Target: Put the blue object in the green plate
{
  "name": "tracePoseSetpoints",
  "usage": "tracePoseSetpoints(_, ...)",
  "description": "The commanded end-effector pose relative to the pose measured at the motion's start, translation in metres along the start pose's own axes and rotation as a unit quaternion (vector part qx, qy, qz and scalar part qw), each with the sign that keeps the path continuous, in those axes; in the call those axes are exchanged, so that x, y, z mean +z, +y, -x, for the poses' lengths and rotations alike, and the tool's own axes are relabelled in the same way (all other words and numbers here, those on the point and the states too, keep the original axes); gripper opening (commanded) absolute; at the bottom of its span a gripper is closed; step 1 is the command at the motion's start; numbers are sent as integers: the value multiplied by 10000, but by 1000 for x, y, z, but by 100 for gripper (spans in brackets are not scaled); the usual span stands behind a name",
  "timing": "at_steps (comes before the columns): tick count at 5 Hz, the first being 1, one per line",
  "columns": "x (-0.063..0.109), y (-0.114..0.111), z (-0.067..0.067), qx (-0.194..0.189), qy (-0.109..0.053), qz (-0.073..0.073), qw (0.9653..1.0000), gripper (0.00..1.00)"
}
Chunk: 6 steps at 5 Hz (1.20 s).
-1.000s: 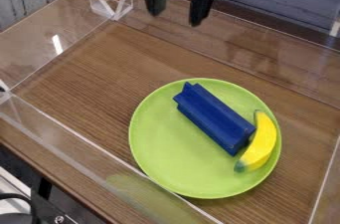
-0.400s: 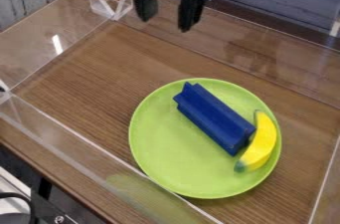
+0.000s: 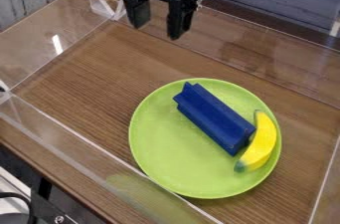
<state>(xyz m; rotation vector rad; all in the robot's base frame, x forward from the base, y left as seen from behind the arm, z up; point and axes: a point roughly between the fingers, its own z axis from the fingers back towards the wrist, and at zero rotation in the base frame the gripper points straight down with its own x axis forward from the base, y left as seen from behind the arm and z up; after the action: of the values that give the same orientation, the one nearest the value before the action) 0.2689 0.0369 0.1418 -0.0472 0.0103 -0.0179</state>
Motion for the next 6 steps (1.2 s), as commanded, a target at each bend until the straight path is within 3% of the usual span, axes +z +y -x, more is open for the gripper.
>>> tracePoseSetpoints(1, 9, -12, -6, -281, -378, -82, 9989, 100)
tracePoseSetpoints(3, 4, -6, -17, -818, -574, -51, 9950, 100)
tracePoseSetpoints(5, 7, 4, -35, -117, -780, -53, 9969, 100)
tracePoseSetpoints(6, 15, 5, -30, 114, -843, -75, 9963, 100)
